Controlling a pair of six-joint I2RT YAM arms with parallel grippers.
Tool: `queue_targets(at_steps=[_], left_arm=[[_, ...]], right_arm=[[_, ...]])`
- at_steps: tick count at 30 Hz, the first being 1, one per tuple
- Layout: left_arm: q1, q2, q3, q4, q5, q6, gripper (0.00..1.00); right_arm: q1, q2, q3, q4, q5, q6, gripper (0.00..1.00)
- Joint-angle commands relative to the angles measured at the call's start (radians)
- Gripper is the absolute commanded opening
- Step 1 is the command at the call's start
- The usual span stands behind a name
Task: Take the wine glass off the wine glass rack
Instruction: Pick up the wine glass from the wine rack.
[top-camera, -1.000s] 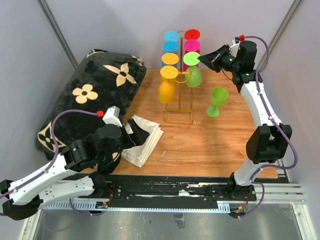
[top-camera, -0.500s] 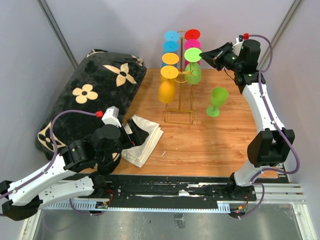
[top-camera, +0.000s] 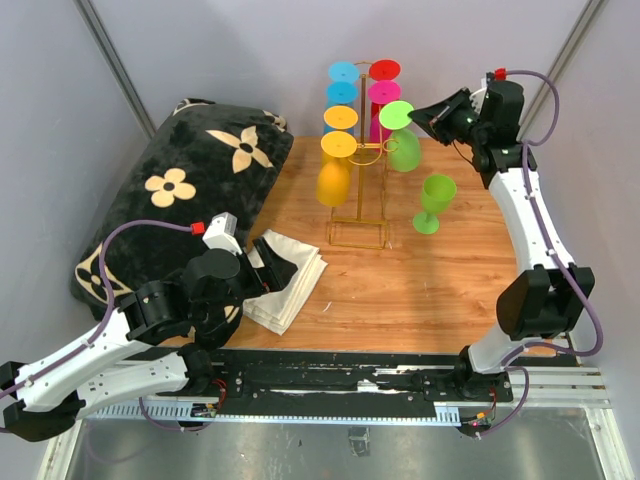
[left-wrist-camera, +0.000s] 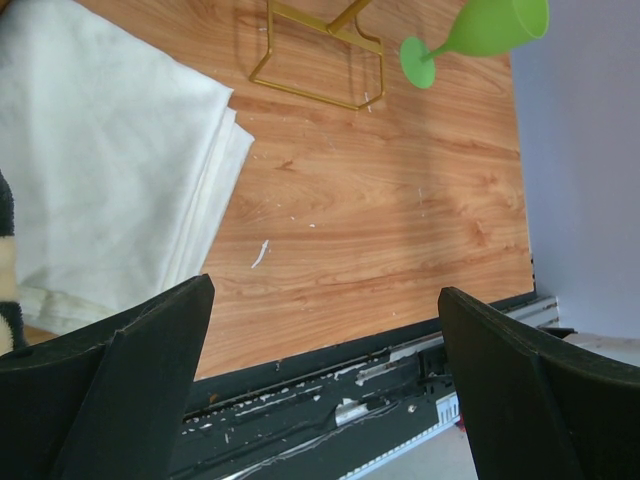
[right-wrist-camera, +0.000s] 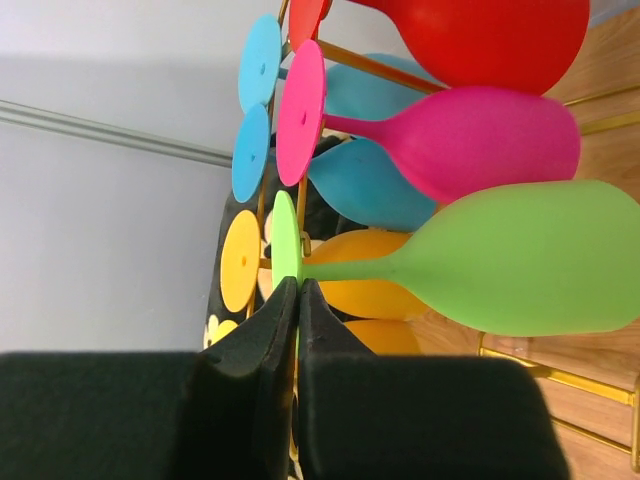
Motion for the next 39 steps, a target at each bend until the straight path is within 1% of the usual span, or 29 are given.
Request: queue_targets(at_steps=[1, 6, 9, 15, 20, 27, 30, 33, 36, 39], left_arm=[[0.001, 0.001, 0.022, 0.011, -0.017, -0.004, 1.00], [0.000, 0.007, 0.022, 0.016, -0.012, -0.004, 1.00], [0.000, 0.005, 0.026, 0.013, -0.008, -0.007, 1.00], [0.000, -0.009, 0.028, 0.051, 0.012, -0.007, 1.00], [0.001, -0.004, 0.022, 0.069, 0.010, -0.003, 1.00], [0.000, 0.029, 0.036, 0.079, 0.045, 0.013, 1.00], [0.000, 0.042, 0.033, 0.107, 0.057, 0.032, 1.00], [0.000, 0.055, 0.029, 0.146, 0.082, 0.063, 1.00], [0.000, 0.066, 0.024, 0.183, 0.089, 0.088, 1.00], [0.000, 0.072, 0.008, 0.252, 0.141, 0.133, 1.00]], right_arm=[[0.007, -0.060, 0.035, -0.023, 0.060, -0.076, 0.01], [0.007, -0.059, 0.034, -0.014, 0.037, -0.070, 0.01], [0.007, -0.079, 0.026, -0.021, 0.053, -0.090, 0.01], [0.010, -0.160, 0.061, -0.097, 0.174, -0.249, 0.01], [0.010, -0.271, 0.013, -0.130, 0.260, -0.374, 0.01], [0.010, -0.513, -0.167, -0.167, 0.378, -0.561, 0.01], [0.010, -0.609, -0.245, -0.190, 0.337, -0.630, 0.01], [0.010, -0.697, -0.328, -0.218, 0.253, -0.646, 0.01], [0.010, -0.770, -0.391, -0.254, 0.151, -0.629, 0.01], [0.010, -0.820, -0.457, -0.246, 0.108, -0.600, 0.01]])
